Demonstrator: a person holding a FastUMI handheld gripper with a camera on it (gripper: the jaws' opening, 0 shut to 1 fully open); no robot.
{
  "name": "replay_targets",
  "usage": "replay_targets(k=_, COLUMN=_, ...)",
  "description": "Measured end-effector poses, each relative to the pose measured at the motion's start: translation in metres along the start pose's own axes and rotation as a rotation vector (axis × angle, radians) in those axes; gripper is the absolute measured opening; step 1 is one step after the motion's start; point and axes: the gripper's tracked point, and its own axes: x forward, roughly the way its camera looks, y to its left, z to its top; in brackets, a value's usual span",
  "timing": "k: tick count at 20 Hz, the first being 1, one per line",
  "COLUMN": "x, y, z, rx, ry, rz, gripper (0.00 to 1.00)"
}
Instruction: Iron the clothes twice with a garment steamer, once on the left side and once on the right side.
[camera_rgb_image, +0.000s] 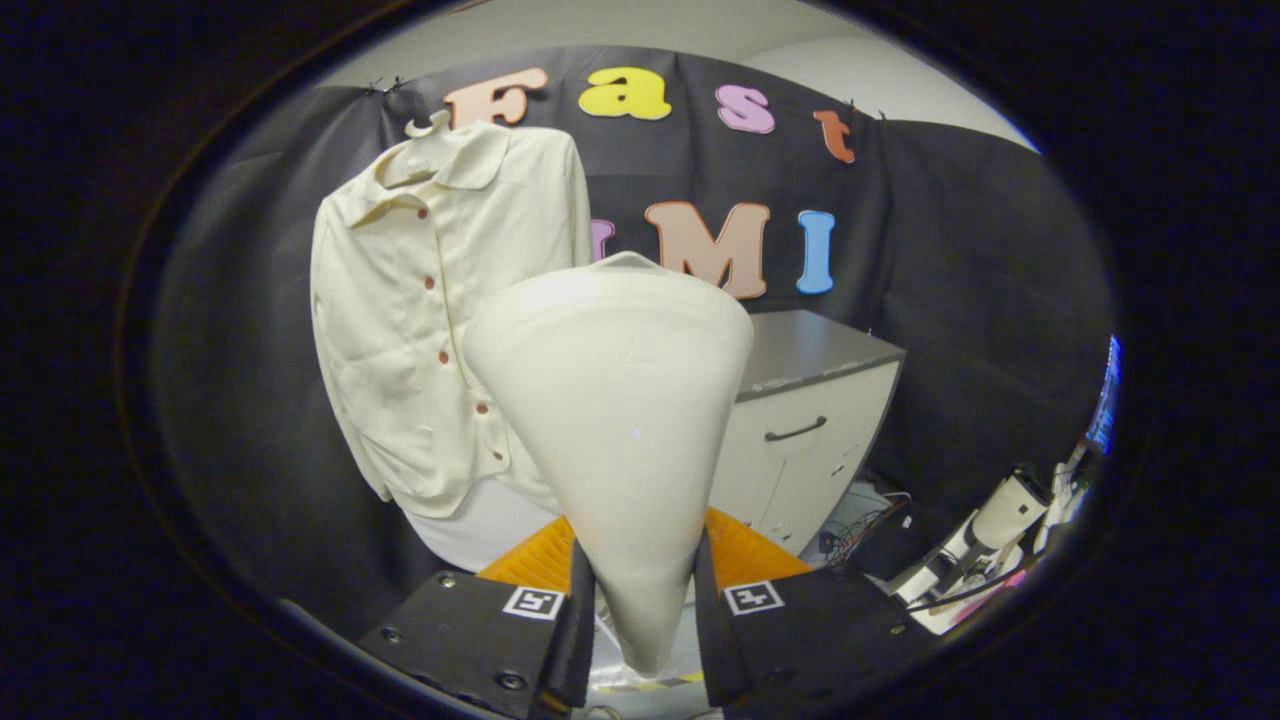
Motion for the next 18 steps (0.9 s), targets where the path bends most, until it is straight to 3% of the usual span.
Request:
replay_targets(k=10, x=-0.091, y=-0.004, z=0.096, rx=0.078, ry=-0.225, rz=0.06, gripper=0.43)
replay_targets(k=18, x=-0.087, y=0.0, z=0.082, rx=0.023, ry=-0.208, rz=0.091, gripper=0.43)
